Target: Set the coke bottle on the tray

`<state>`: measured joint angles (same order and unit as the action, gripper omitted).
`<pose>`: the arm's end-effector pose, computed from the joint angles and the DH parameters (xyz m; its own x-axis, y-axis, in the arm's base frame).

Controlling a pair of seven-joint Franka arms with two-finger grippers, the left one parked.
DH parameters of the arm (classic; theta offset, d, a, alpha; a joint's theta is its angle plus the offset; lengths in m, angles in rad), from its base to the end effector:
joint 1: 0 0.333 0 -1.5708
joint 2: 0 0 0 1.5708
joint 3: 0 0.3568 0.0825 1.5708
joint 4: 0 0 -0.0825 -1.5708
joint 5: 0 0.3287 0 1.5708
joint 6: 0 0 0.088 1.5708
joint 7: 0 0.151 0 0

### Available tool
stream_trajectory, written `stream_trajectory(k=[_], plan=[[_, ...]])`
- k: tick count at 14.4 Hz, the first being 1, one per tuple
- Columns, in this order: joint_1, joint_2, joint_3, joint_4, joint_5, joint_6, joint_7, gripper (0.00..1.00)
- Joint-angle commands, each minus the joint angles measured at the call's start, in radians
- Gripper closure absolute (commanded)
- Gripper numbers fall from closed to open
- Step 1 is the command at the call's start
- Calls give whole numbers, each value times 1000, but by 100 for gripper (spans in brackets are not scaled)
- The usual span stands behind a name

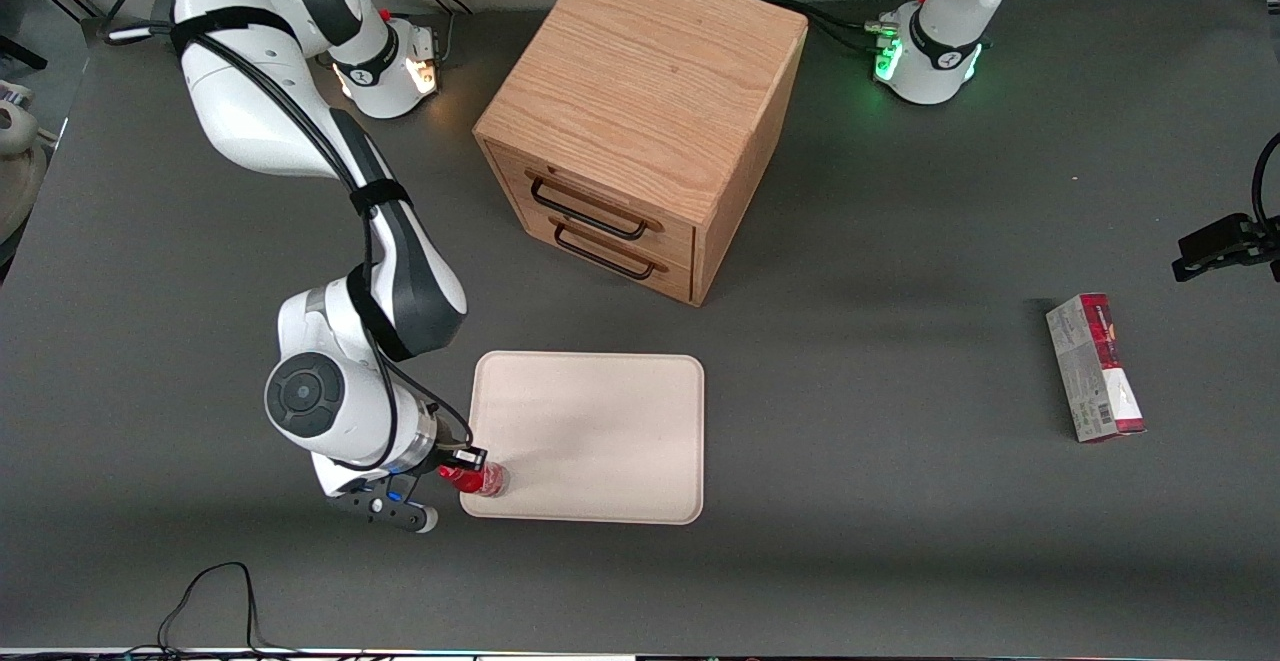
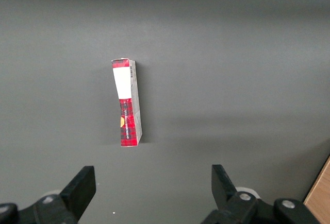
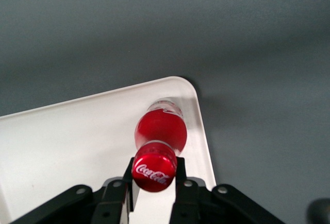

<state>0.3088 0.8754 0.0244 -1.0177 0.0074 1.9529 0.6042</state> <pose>0.7216 0.2436 0.3270 0.9594 -0.2799 0.0346 -0.2778 -0.9591 -0.0552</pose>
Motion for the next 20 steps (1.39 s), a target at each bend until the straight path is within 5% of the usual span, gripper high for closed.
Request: stream_trajectory(k=[1, 7, 17, 20], plan=[[13, 13, -1, 36, -44, 4, 37, 0], [13, -62, -6, 6, -49, -93, 26, 0], [-169, -812, -24, -736, -3, -212, -404, 0], [-201, -958, -24, -844, -3, -218, -440, 0]])
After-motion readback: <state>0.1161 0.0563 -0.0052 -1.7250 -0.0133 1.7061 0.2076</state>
